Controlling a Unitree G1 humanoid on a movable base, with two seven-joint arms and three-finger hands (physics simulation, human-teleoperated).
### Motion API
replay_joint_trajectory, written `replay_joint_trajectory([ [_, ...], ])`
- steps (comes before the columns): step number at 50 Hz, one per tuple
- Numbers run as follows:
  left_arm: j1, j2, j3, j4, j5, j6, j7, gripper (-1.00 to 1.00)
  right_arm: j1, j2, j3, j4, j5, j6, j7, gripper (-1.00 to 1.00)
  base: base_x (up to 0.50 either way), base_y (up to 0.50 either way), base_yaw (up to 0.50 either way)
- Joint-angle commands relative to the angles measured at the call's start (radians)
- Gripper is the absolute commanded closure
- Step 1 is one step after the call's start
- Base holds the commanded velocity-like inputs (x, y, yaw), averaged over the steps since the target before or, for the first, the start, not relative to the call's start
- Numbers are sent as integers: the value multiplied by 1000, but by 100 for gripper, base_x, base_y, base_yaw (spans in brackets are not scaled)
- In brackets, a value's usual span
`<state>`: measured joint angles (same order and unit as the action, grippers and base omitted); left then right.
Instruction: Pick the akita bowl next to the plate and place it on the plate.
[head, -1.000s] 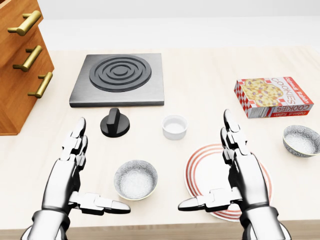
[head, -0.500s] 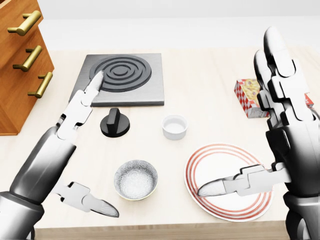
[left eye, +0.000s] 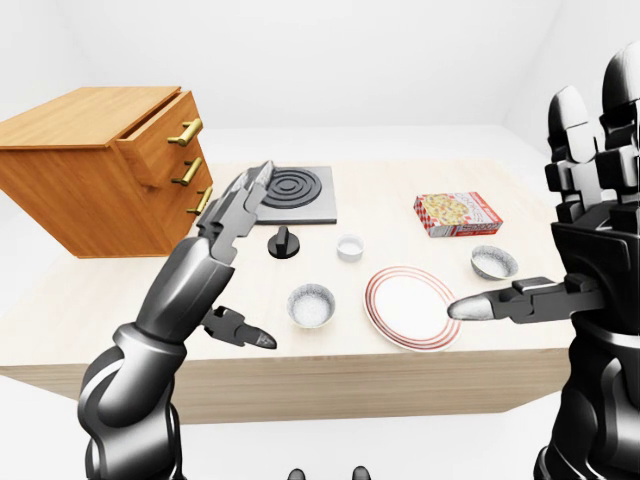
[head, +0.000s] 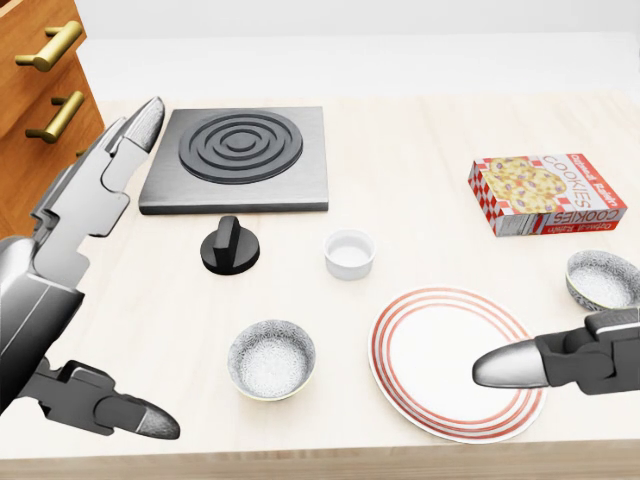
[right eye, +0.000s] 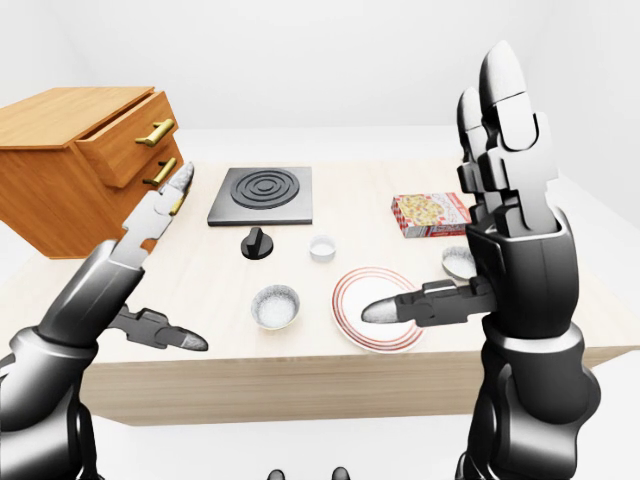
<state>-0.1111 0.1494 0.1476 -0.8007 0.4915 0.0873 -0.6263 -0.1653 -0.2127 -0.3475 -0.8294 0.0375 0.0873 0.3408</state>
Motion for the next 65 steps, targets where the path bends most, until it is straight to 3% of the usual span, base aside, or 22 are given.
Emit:
replay_joint_trajectory([
  [1,-10,14,26,-28,-10,0,-11,-100,-23,-36,-55,-6,38,0,-10,-100,0,0,0],
  [22,-10,15,25,-22,-9,0,-2,-100,-19,-60,-91,23,68,0,-26,-100,0,0,0],
  [32,-18,35,79,-39,-36,0,-7,-100,-17,-69,-105,52,63,0,-39,-100,0,0,0],
  [46,-22,56,114,-64,-64,0,0,-100,-59,-105,-165,127,120,0,-160,-100,0,0,0],
  [65,-25,51,93,-59,-41,0,5,-100,-39,-101,-148,142,113,0,-181,-100,0,0,0],
])
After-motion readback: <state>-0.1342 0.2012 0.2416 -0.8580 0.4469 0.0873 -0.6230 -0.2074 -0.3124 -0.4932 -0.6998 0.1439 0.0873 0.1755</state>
